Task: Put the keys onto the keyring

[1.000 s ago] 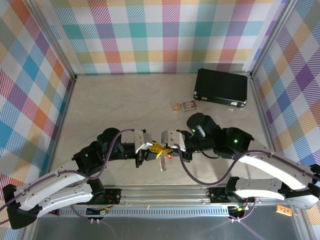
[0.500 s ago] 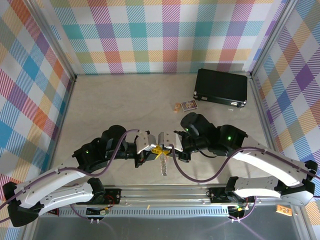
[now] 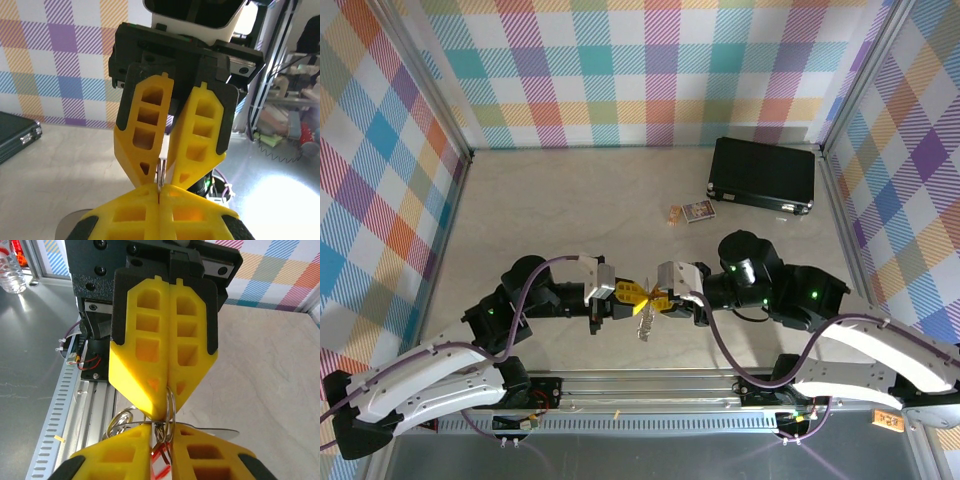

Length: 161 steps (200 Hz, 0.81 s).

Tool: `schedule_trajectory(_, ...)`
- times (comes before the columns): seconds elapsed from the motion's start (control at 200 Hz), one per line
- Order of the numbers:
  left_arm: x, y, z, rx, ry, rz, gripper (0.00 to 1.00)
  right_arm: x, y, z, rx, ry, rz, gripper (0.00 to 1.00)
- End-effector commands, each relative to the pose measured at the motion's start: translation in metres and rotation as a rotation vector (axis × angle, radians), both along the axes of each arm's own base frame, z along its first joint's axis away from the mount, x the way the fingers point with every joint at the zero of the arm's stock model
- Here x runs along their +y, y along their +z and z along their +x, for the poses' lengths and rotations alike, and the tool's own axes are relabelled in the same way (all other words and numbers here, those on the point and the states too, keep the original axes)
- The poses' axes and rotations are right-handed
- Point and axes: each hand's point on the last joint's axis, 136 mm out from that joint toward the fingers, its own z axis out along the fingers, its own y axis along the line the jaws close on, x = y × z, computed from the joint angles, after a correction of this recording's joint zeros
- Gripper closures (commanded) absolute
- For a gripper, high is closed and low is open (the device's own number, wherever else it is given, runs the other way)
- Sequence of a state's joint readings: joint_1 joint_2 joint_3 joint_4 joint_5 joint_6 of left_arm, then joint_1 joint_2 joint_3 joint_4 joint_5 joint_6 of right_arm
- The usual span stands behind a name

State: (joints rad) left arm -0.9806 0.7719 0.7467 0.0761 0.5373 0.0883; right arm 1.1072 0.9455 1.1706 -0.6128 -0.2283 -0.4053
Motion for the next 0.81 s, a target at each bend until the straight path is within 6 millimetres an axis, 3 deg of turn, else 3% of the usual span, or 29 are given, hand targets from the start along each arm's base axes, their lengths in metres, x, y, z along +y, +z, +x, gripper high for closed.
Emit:
schedule_trajectory(0.0, -0.002, 0.035, -0.009, -0.049, -0.061, -0.157, 1.0, 0.004, 0.01, -0.009, 0.006, 0.042, 0.063, 0.89)
schedule_trajectory(0.125, -0.005, 0.032, -0.007, -0.034, -0.059, -0.154, 1.0, 0.002, 0.012, -0.009, -0.008, 0.043, 0.068, 1.0)
schedule_trajectory(0.265, -0.002, 0.017, 0.004, -0.049, 0.02, -0.06, 1.0, -0.001, 0.006, -0.002, -0.036, 0.014, 0.03, 1.0)
schedule_trajectory(0.37, 0.004, 0.004, 0.013, -0.074, 0.087, 0.061, 0.87, -0.001, -0.005, 0.005, -0.044, -0.011, -0.046, 1.0)
schedule_trajectory(0.55, 0.01, -0.014, 0.02, -0.088, 0.124, 0.202, 0.79, 0.005, -0.024, 0.016, -0.031, -0.035, -0.16, 1.0)
schedule_trajectory(0.67, 0.008, -0.017, 0.021, -0.086, 0.119, 0.213, 0.88, 0.009, -0.032, 0.014, -0.016, -0.021, -0.19, 1.0)
schedule_trajectory(0.8, 0.007, -0.017, 0.021, -0.084, 0.116, 0.21, 0.88, 0.009, -0.032, 0.011, -0.009, -0.012, -0.195, 1.0)
